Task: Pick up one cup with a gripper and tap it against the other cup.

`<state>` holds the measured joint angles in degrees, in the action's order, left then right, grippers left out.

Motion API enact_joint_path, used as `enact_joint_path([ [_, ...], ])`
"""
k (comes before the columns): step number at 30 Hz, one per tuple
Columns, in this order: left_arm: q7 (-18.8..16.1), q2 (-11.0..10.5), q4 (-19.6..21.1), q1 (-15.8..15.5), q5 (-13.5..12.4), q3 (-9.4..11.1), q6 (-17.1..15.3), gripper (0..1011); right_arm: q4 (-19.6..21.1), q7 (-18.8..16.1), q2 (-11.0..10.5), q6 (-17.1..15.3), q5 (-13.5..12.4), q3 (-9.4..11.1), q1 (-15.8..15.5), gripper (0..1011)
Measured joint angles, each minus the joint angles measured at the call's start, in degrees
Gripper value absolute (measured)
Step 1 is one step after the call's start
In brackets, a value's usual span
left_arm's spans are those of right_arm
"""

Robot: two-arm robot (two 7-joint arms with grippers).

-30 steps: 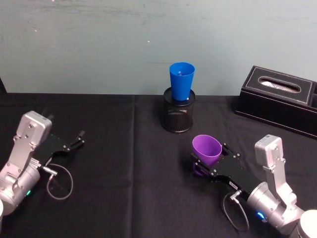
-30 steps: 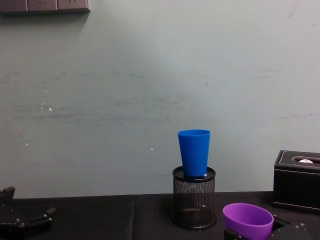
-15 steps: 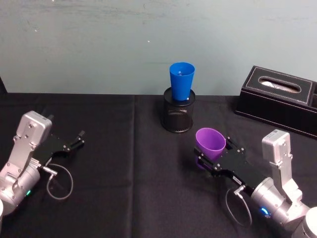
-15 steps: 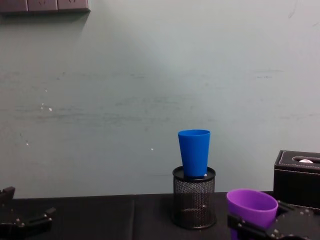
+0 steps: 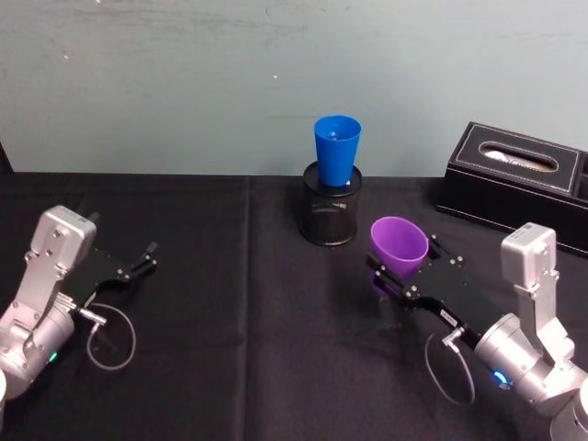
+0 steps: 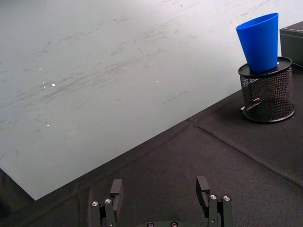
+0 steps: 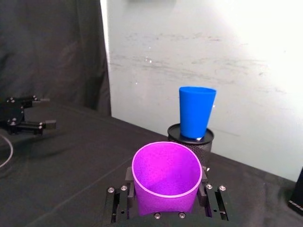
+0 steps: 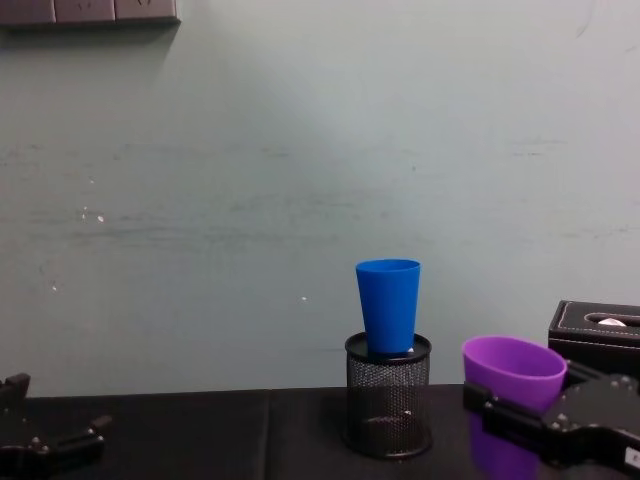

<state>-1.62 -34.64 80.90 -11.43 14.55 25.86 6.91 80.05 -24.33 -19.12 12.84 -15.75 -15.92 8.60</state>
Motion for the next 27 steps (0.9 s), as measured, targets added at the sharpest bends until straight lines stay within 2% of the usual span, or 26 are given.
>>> enact_joint_path([
  [9, 0.0, 0.0, 0.0, 0.0, 0.0, 0.0, 0.0, 1012, 1.4, 1.2, 0.3, 1.7, -0.1, 1.5, -0.7, 731],
  [27, 0.0, 0.0, 0.0, 0.0, 0.0, 0.0, 0.0, 1011, 2.9, 1.7, 0.6, 2.5, 0.0, 2.8, -0.8, 731],
])
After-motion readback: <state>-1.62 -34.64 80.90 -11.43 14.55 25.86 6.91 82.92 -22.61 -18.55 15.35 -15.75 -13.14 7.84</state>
